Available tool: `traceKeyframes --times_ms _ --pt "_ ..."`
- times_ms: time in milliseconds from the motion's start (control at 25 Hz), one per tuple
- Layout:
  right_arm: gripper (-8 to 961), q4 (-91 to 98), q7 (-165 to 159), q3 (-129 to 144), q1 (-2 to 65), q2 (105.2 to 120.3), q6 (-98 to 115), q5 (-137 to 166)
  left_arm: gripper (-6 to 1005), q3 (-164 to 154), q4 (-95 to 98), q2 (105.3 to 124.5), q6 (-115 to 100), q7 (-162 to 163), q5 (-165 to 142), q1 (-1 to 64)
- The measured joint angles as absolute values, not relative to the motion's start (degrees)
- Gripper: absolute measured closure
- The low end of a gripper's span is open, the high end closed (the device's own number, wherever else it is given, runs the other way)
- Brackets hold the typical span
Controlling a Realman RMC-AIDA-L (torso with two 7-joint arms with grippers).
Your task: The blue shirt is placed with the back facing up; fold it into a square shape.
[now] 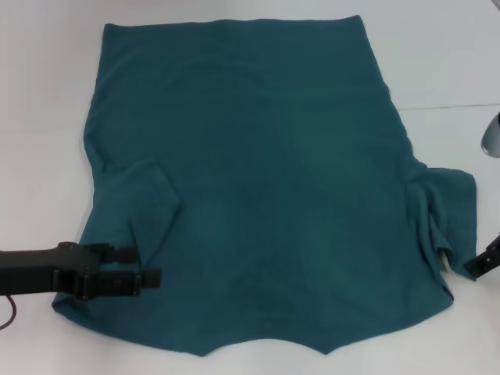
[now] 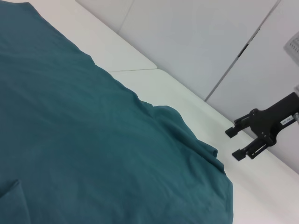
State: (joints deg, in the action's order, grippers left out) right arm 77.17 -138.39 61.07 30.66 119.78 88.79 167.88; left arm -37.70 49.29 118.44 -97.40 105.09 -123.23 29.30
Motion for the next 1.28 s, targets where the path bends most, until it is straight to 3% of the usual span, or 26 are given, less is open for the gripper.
traceKeyframes --times_ms 800,1280 --pt "68 68.0 -142.2 65.8 32.5 119.66 81.2 168.0 122 -38.0 48.1 118.51 -95.5 104.9 -123.2 29.3" --pt "333 66.0 -142.7 65.8 32.6 119.65 79.0 167.9 123 -38.2 48.1 118.66 -94.8 104.9 -123.2 29.3"
